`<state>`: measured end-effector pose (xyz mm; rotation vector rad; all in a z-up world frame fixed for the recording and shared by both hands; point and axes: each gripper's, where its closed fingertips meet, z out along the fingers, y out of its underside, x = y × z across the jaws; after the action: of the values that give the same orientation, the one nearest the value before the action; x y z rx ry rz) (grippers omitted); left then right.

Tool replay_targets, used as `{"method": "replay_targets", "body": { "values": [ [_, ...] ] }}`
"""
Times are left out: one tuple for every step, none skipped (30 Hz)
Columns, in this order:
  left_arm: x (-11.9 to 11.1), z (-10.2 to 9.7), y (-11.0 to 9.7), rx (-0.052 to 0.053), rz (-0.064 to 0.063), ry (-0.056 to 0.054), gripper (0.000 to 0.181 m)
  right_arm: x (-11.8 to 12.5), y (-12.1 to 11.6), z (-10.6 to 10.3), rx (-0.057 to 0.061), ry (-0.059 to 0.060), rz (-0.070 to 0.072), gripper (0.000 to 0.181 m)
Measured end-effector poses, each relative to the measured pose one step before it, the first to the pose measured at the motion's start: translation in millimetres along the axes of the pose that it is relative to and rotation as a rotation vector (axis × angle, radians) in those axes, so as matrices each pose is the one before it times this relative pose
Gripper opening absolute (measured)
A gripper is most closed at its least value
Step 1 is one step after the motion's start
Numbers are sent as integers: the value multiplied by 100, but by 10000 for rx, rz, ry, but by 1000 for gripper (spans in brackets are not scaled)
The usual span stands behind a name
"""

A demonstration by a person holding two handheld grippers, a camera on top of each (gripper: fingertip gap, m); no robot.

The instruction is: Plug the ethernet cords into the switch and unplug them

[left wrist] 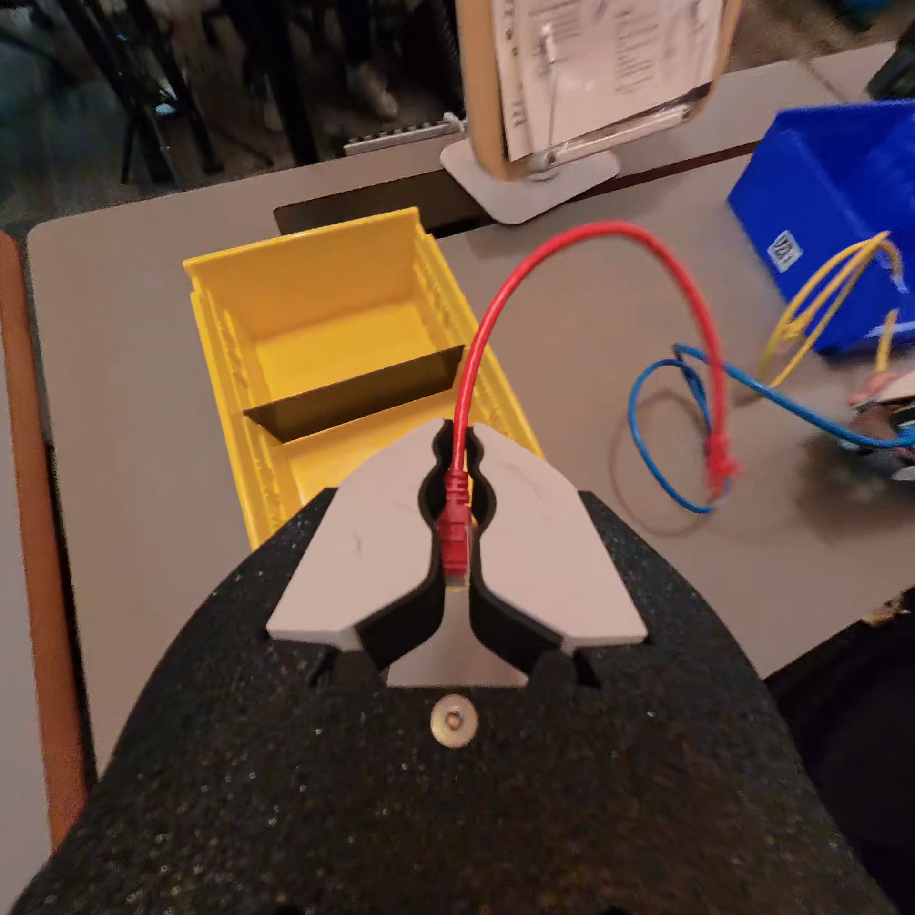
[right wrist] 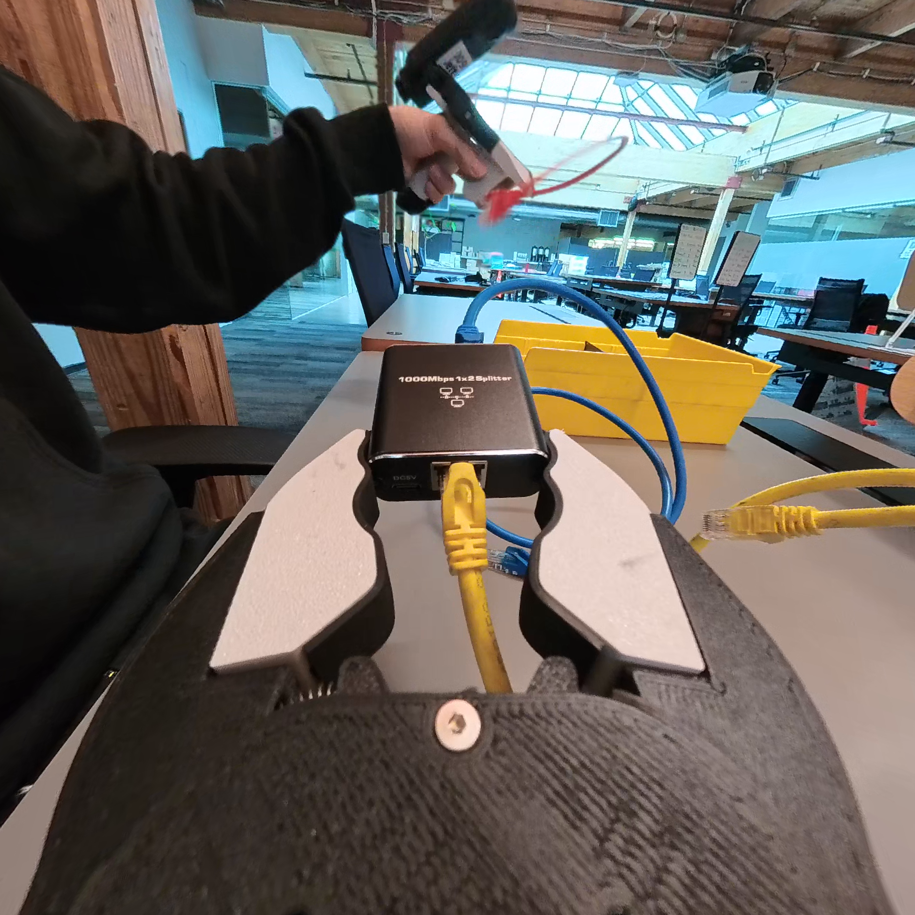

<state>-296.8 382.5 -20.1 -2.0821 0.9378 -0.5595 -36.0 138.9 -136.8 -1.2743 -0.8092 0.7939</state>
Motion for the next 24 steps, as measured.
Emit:
{"method": "replay_targets", "body": {
  "values": [
    [672,-361,70,21,-88,236,3,34,-37,-44,32,13,12,62],
    [956,-138,300,-71,-207,412,4,48,-70,-64,53,29,19,62],
    [1198,122,671,-226,-282,562,4,85,-97,-82,79,45,23,62],
    [1235,430,1080,-367,-287,583,4,172,-114,-111,96,110,36,62],
    [917,722,1337,-380,-213,357,4,189,-133,-125,107,123,42,62],
    [536,999,1678,-477,-132,102,4,152,-121,-149,101,90,21,62],
    [264,1255,2150,-701,-89,-50,4,201,-77,-137,54,135,1,62],
    [31,1480,2154,-659,-39,-185,4,248,-43,-103,26,170,-13,62],
    [22,1652,1902,-510,-3,-171,4,174,-26,-66,18,113,1,62],
    [116,1687,1725,-477,-18,-65,4,63,-28,-22,19,34,25,62],
    [149,1625,1352,-328,-35,-6,4,34,31,11,-20,16,8,62],
    [117,1484,902,-158,-77,27,4,-38,30,21,-26,-23,-9,62],
    [35,1294,574,-37,-104,-15,4,-41,19,23,-19,-14,-17,62],
    [-105,1067,460,-64,-74,-101,4,-8,14,3,-10,3,-11,62],
    [-108,829,239,1,-53,-120,4,-5,-13,-8,8,-5,-5,62],
    [35,594,24,102,-51,-45,4,-10,-23,-22,21,-7,2,62],
    [-89,390,-99,162,-9,-147,4,-12,-27,-18,17,-12,7,62],
    [-210,263,-175,200,41,-249,4,-20,-1,-2,1,-22,8,62],
    [-236,208,-192,208,18,-250,5,-30,26,27,-22,-28,4,62],
    [-130,176,-115,149,22,-161,5,-39,54,47,-40,-25,-11,62],
    [3,146,42,20,138,-59,5,-63,55,36,-43,-28,-26,62],
    [12,70,163,-81,290,-75,10,-92,46,44,-36,-46,-36,62],
    [-154,-102,182,-120,457,-250,16,-88,36,48,-37,-34,-39,62],
    [-414,-303,155,-119,633,-495,21,-64,47,43,-39,-25,-37,62]
  ]
}}
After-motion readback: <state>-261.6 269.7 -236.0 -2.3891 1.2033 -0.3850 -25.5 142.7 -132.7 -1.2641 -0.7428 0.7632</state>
